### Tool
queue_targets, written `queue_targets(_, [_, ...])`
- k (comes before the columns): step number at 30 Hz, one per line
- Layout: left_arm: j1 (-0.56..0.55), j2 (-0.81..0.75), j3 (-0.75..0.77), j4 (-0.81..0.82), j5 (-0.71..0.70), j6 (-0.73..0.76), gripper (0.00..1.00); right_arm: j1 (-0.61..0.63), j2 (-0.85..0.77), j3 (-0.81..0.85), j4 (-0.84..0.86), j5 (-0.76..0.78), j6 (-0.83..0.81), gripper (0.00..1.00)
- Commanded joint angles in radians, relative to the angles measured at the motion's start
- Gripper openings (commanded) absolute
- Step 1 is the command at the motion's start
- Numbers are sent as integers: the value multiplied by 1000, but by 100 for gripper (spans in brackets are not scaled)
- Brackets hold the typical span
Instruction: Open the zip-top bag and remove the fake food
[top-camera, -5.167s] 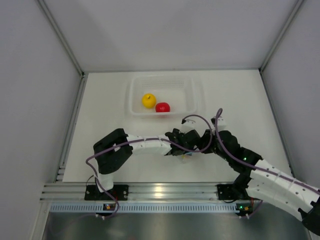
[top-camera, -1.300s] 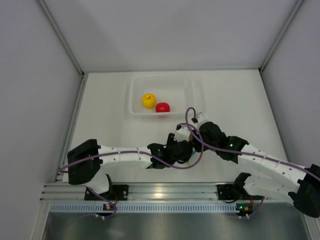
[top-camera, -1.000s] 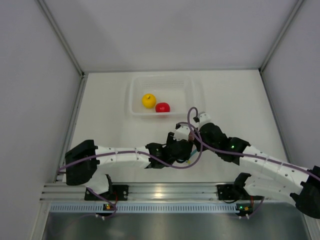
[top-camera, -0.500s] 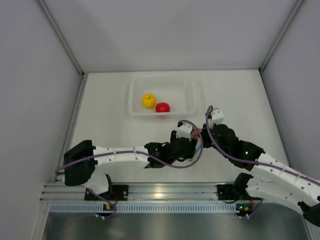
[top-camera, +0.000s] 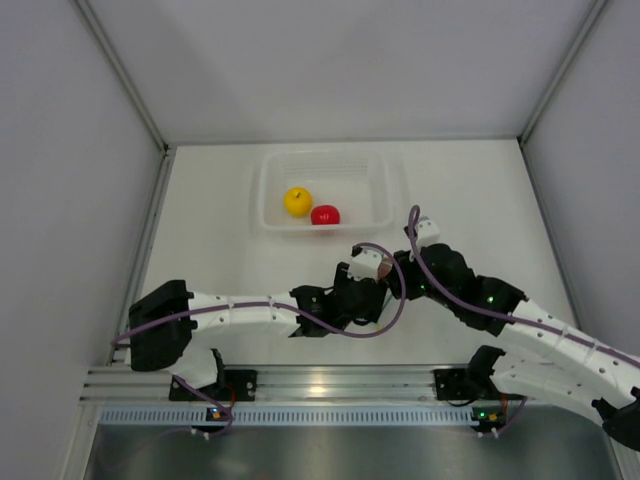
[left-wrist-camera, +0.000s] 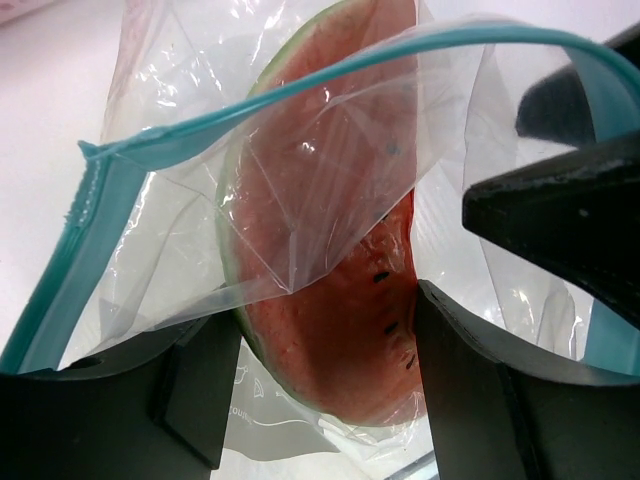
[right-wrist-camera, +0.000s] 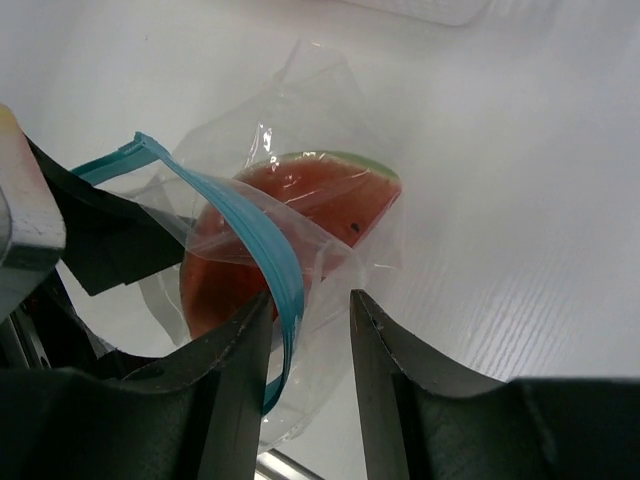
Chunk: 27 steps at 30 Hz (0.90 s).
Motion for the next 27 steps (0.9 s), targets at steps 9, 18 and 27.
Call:
queue_targets(9, [-16, -12, 42, -16, -253, -122, 0, 50, 10, -60, 126, -12, 241, 21])
queue_targets(18, [-14, -8, 52, -14, -419, -186, 0, 176, 37, -66, 151, 75, 271, 0])
queue_targets(27, [61, 0, 96, -13, -311, -220, 0, 303, 77, -106, 140, 273, 301, 0])
